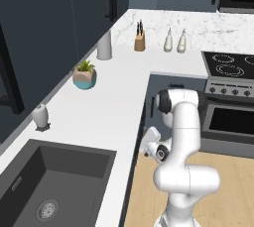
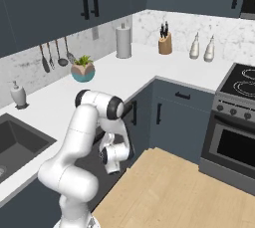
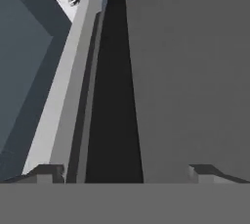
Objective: Pick up the cup and bowl from the counter, place them in the dishwasher, and close the dishwasher door.
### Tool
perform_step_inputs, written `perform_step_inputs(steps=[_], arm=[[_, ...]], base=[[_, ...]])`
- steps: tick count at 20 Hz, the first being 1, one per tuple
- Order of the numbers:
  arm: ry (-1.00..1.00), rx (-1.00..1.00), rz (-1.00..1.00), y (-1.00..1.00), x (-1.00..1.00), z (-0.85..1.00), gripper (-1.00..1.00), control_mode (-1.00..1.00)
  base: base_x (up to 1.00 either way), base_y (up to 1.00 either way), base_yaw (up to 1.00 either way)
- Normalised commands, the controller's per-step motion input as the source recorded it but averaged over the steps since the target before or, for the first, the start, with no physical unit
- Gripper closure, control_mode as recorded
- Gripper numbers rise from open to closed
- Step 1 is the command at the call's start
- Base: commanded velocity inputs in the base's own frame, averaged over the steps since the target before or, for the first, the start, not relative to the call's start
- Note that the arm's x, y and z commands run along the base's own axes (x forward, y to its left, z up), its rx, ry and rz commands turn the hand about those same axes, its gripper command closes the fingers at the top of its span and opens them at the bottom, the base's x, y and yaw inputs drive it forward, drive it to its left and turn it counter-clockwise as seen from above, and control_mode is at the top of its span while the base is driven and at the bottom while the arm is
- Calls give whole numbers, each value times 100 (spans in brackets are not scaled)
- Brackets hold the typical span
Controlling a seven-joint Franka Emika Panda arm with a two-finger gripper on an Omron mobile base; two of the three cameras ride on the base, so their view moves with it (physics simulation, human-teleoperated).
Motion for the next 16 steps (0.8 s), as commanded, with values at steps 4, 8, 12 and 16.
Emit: perform_step_inputs(steps=[4,8,12,16], arm=[[-15,0,49,21,66,-11,-100,-100],[-17,12,35,82,68,-60,-100,-100],[-7,42,22,97,73,-99,-100,-100],[0,70,13,74,66,-100,-100,-100]], base=[[0,0,0],[0,0,0],[0,0,0],[0,0,0]])
